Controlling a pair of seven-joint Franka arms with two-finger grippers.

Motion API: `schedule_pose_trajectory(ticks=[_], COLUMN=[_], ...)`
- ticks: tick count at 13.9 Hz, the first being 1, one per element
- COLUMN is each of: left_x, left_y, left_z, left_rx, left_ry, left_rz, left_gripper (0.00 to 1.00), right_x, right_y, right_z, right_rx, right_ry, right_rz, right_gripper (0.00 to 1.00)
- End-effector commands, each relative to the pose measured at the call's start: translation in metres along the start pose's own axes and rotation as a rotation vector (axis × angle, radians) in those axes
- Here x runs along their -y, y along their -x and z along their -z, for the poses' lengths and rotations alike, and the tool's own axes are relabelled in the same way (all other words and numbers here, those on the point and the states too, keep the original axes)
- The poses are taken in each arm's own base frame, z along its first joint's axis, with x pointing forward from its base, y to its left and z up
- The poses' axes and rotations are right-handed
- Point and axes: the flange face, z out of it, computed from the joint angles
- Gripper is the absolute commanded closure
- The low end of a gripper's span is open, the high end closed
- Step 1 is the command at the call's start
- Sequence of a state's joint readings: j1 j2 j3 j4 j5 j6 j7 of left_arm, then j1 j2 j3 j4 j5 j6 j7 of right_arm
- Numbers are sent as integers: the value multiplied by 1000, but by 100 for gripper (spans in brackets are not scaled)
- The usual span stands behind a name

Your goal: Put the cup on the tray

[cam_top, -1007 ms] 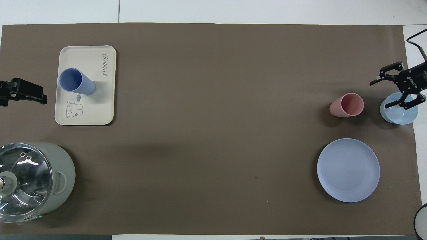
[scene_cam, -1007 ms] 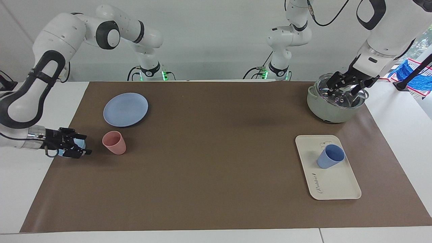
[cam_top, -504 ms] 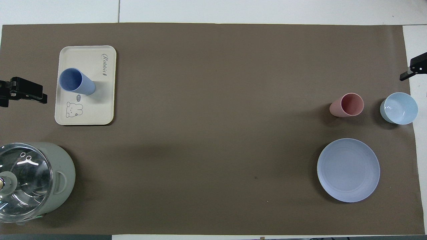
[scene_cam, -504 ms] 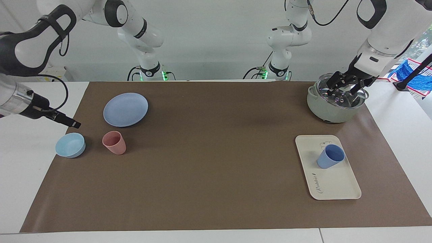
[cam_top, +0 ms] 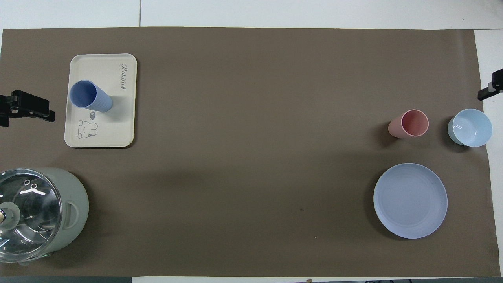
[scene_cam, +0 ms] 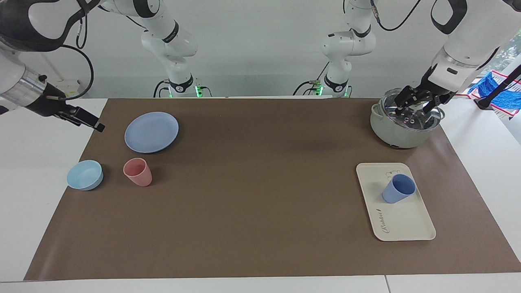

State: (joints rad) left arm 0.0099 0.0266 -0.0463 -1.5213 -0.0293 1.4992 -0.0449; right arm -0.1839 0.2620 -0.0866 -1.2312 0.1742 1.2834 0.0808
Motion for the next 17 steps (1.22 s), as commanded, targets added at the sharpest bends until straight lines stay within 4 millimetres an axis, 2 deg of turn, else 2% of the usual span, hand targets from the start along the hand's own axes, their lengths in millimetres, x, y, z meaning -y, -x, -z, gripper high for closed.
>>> schedule_pose_trajectory(ticks=[1, 4, 7, 9, 11, 12, 17], left_x=[1, 2, 3, 3, 3, 3, 3], left_y=[8, 8, 8, 8, 8, 8, 8], left_z=[1, 1, 1, 1, 1, 1, 2], left_rx=[-8, -8, -7, -7, -7, -7, -8], left_ry=[11, 11, 11, 11, 12, 11, 12], left_rz=[9, 11, 12, 12, 12, 12, 12], left_gripper=[0, 0, 0, 0, 0, 0, 0], right_x=[40, 47, 43, 57, 65, 67, 83], right_y=[43, 89, 106, 102, 85, 84, 88], right_z=[7, 13, 12, 8, -3, 3, 6], right_rx=[-17, -30, -44, -81, -72, -90, -100], right_ry=[126, 135, 134, 183, 206, 233, 200], right_rz=[136, 174, 190, 223, 249, 255, 270], right_gripper=[0, 0, 0, 0, 0, 0, 0])
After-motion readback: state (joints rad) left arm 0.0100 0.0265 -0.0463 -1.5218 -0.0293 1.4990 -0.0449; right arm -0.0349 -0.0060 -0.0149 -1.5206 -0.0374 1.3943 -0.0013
